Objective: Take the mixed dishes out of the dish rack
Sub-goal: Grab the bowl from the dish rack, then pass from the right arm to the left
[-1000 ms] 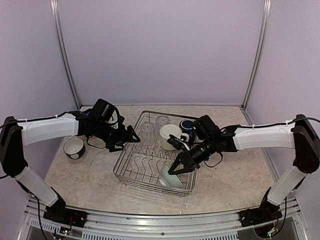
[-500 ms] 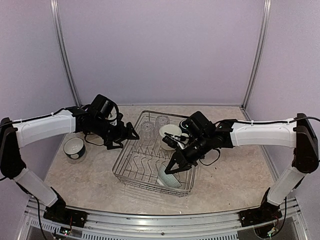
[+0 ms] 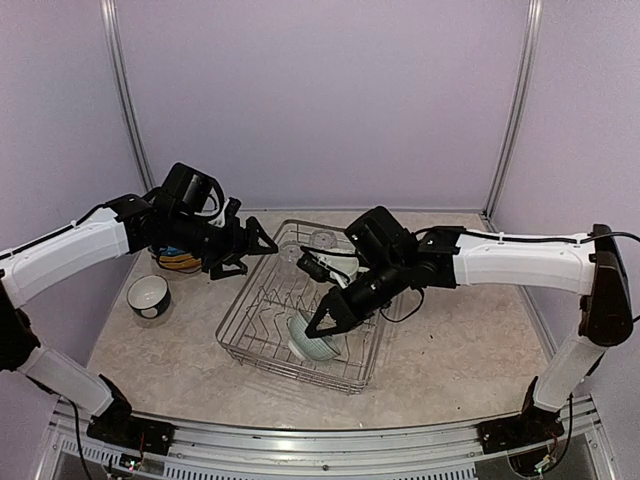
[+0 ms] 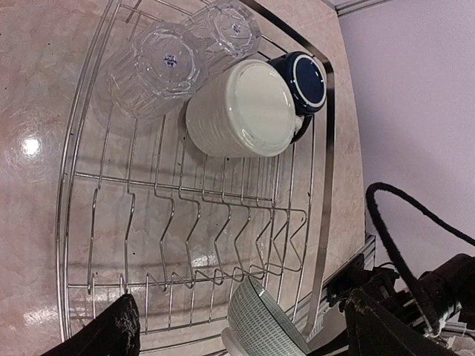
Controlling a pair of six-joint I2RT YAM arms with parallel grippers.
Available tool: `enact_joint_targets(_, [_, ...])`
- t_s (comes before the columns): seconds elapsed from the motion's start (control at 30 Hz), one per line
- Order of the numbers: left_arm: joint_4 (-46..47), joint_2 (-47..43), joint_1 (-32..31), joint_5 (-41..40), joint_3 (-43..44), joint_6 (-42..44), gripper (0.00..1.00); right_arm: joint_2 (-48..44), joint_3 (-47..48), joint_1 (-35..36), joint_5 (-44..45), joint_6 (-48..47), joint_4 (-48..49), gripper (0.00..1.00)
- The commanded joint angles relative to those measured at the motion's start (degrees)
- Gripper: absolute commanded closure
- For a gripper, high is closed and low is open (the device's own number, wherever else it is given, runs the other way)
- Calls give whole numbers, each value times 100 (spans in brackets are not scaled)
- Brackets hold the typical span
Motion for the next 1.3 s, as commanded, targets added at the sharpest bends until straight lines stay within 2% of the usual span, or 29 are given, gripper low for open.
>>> enact_joint_targets(0.0, [3, 181, -39, 338, -114, -50, 10, -213, -104, -113, -649, 158, 1030, 100])
enact_joint_targets(0.07, [73, 217, -40, 647, -107, -78, 13, -261, -61, -114, -605, 6, 1102, 100])
enact_joint_targets(0.37, [-38, 317, -40, 1106, -60, -302, 22, -231, 548, -107, 1374, -2028, 22, 100])
enact_joint_targets(0.5, [11, 448, -29, 1526, 52, -390, 25, -246, 659, -51, 2133, -2965, -165, 100])
enact_joint_targets(0.87, [-12, 989, 284, 2163, 718, -329, 29, -179, 830, 223, 2586, -4570, -518, 100])
enact_joint_targets(1.03, [-644, 1606, 206, 2134, 1347, 208, 30, 17, 1038, 435, 2790, -4995, -891, 100])
enact_joint_targets(1.27, [-1675, 2178, -53, 1771, 2181, 1115, 43, 406, 1442, 667, 3087, -5280, -1459, 100])
